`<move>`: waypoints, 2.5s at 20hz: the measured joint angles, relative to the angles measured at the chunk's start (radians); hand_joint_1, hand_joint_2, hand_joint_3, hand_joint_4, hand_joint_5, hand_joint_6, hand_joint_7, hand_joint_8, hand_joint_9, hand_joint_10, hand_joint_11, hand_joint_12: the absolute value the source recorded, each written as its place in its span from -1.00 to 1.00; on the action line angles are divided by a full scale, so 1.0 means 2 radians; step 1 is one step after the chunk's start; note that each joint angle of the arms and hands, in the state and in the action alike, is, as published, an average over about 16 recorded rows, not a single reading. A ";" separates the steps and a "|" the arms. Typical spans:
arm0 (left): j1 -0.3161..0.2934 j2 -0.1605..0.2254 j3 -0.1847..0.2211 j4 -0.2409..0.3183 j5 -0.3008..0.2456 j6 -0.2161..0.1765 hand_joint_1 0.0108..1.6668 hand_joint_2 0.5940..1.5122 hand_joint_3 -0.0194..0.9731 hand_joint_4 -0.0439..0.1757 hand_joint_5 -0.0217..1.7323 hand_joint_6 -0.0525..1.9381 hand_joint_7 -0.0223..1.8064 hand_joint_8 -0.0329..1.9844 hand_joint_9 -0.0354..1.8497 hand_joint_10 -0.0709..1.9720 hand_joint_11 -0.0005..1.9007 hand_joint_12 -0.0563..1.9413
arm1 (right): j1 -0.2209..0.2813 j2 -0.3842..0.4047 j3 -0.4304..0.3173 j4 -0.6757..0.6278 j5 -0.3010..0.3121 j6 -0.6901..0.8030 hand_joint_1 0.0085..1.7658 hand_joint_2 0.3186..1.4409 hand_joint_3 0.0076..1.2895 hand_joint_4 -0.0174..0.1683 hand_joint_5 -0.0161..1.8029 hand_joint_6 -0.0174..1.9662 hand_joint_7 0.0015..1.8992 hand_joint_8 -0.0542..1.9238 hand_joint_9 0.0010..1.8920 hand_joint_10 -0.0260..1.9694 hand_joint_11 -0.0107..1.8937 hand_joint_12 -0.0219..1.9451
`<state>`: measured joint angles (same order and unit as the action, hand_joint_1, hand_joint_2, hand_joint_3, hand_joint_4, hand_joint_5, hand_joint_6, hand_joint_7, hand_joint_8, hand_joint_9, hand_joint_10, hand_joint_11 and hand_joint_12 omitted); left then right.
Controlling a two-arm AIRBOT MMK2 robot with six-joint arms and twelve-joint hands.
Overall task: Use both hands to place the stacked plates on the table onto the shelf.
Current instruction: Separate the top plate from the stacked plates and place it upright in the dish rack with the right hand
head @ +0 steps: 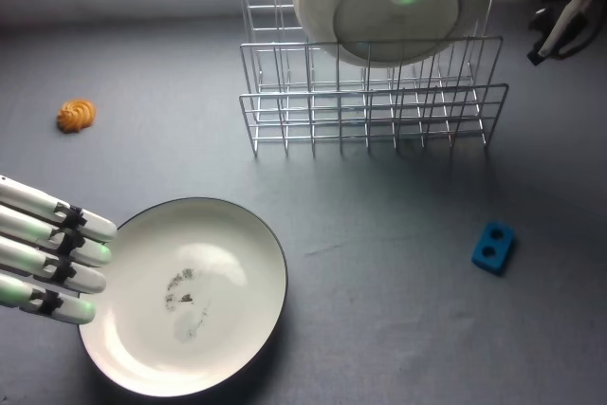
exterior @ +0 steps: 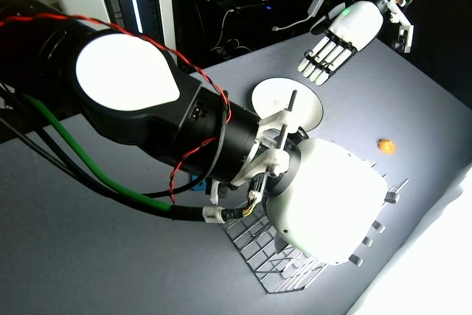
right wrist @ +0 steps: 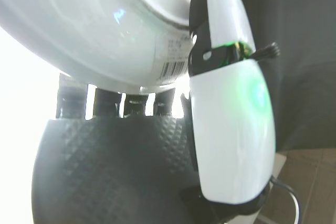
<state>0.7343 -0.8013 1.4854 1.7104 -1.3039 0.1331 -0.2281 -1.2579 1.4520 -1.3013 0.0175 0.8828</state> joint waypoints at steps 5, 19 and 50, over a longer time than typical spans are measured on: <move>0.001 0.000 -0.001 0.000 -0.003 0.000 -0.99 0.09 -0.94 -0.61 -0.95 -0.94 -0.95 -0.97 -0.94 -0.92 -0.98 -0.95 | -0.007 -0.003 0.005 0.000 -0.001 -0.004 0.39 0.20 -0.99 -0.64 0.08 -0.10 0.18 -0.23 0.40 -0.97 -0.07 0.05; 0.003 0.000 -0.002 -0.001 -0.003 0.000 -0.99 0.10 -0.94 -0.60 -0.95 -0.94 -0.95 -0.97 -0.94 -0.92 -0.98 -0.95 | -0.021 -0.005 0.008 0.002 0.002 -0.015 0.39 0.21 -0.99 -0.82 0.08 -0.11 0.19 -0.27 0.43 -0.95 0.01 -0.06; 0.004 0.000 -0.003 -0.005 -0.001 0.000 -0.99 0.11 -0.94 -0.61 -0.93 -0.94 -0.94 -0.97 -0.94 -0.92 -0.98 -0.95 | -0.033 -0.007 0.011 0.006 0.011 -0.021 0.32 0.28 -0.99 -0.85 0.03 -0.23 0.12 -0.35 0.35 -0.93 -0.07 -0.05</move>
<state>0.7428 -0.8013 1.4799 1.7012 -1.3050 0.1333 -0.2936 -1.2712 1.4739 -1.2888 0.0396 0.8404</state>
